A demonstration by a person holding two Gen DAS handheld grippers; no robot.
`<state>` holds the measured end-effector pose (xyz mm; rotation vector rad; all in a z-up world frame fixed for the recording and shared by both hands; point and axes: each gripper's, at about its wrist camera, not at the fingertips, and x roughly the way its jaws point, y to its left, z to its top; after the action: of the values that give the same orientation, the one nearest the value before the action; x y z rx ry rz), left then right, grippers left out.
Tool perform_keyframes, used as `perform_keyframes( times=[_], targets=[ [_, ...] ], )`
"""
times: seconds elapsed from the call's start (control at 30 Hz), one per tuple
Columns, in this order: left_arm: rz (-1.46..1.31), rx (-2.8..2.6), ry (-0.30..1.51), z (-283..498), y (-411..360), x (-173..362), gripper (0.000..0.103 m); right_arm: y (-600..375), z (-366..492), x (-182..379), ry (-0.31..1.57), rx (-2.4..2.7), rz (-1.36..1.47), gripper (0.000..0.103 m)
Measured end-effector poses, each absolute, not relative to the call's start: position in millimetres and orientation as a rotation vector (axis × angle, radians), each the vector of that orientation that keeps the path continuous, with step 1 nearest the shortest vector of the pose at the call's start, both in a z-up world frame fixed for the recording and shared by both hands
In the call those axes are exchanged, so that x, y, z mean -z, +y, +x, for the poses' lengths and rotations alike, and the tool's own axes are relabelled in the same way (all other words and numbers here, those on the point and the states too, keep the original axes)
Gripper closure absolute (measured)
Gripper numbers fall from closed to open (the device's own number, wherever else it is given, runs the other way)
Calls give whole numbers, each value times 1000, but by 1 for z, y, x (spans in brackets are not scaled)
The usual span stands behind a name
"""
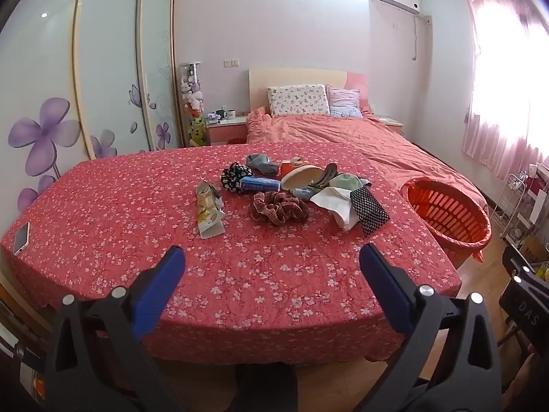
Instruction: Collect trash
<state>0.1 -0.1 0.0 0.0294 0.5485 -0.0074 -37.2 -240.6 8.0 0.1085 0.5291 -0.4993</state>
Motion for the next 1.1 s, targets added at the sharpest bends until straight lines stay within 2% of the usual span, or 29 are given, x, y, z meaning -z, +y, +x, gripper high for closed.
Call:
perform_keyframes(
  times=[1.1],
  targets=[
    [25, 8, 554, 0, 0, 0, 4, -242, -38, -7, 524, 501, 106, 2]
  ],
)
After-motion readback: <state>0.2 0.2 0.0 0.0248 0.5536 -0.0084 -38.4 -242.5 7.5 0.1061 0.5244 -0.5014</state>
